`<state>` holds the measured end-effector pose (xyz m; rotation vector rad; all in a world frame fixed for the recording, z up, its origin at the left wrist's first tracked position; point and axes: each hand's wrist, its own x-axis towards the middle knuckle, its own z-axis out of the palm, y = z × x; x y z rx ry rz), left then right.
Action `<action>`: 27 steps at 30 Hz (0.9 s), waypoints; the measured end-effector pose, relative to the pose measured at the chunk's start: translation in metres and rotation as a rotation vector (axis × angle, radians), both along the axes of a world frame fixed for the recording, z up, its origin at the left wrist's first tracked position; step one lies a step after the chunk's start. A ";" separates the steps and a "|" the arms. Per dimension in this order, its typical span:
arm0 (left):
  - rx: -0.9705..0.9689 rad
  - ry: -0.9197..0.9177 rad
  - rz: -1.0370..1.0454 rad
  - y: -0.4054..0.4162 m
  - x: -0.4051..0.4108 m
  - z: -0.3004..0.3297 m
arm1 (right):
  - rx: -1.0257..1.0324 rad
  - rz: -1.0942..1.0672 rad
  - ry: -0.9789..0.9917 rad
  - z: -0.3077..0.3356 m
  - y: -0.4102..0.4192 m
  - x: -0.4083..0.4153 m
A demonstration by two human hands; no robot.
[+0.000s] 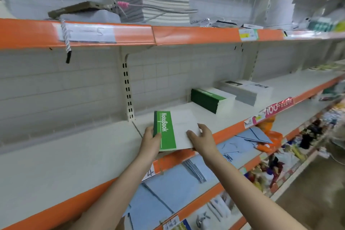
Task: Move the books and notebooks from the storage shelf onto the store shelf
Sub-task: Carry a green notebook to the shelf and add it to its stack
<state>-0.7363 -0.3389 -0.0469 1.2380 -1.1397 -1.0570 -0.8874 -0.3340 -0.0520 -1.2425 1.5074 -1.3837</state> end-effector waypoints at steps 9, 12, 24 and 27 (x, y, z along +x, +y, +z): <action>-0.020 0.017 -0.055 -0.076 -0.095 0.012 | 0.011 -0.040 -0.006 0.017 -0.064 -0.095; -0.013 0.048 -0.055 -0.102 -0.120 0.019 | 0.040 -0.028 0.009 0.024 -0.094 -0.119; -0.061 0.037 0.027 -0.172 -0.182 0.037 | 0.003 -0.030 -0.074 0.033 -0.170 -0.176; -0.050 0.032 0.052 -0.184 -0.194 0.037 | -0.004 -0.026 -0.097 0.034 -0.188 -0.187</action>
